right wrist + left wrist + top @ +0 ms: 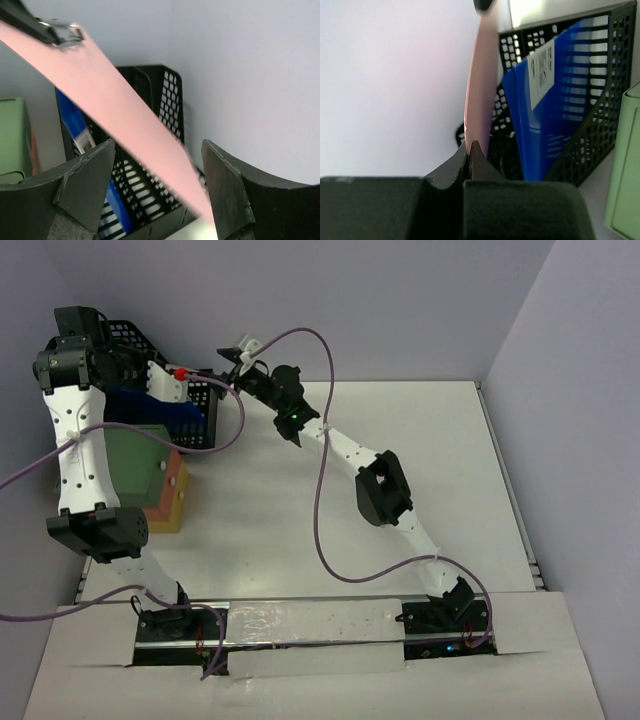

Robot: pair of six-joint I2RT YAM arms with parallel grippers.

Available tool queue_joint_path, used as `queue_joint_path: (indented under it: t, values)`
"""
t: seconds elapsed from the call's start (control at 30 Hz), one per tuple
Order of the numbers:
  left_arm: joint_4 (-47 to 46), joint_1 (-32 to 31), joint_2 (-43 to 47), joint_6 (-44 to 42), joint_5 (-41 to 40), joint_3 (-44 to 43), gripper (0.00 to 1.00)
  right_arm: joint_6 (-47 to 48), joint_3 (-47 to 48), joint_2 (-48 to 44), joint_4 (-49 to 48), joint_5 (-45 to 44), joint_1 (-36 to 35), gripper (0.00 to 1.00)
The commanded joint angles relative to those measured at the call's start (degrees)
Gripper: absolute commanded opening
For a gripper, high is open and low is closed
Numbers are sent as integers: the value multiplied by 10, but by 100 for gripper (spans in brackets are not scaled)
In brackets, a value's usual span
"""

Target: Organize the desk

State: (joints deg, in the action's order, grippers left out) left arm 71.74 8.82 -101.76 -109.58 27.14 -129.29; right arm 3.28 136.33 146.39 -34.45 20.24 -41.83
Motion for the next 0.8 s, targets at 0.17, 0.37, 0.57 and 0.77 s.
queue_joint_path:
  t: [0.17, 0.37, 0.57, 0.77]
  values:
    - [-47, -24, 34, -32, 15, -11, 0, 165, 43, -15, 101, 52, -30, 66]
    - [-40, -26, 33, -43, 11, -10, 0, 174, 23, -23, 80, 14, -34, 61]
    - [-1, -33, 55, -72, 45, 12, 0, 155, 50, -1, 71, 3, -34, 34]
    - [-5, -45, 84, -64, 79, 50, 0, 177, 54, 1, 83, 28, -46, 21]
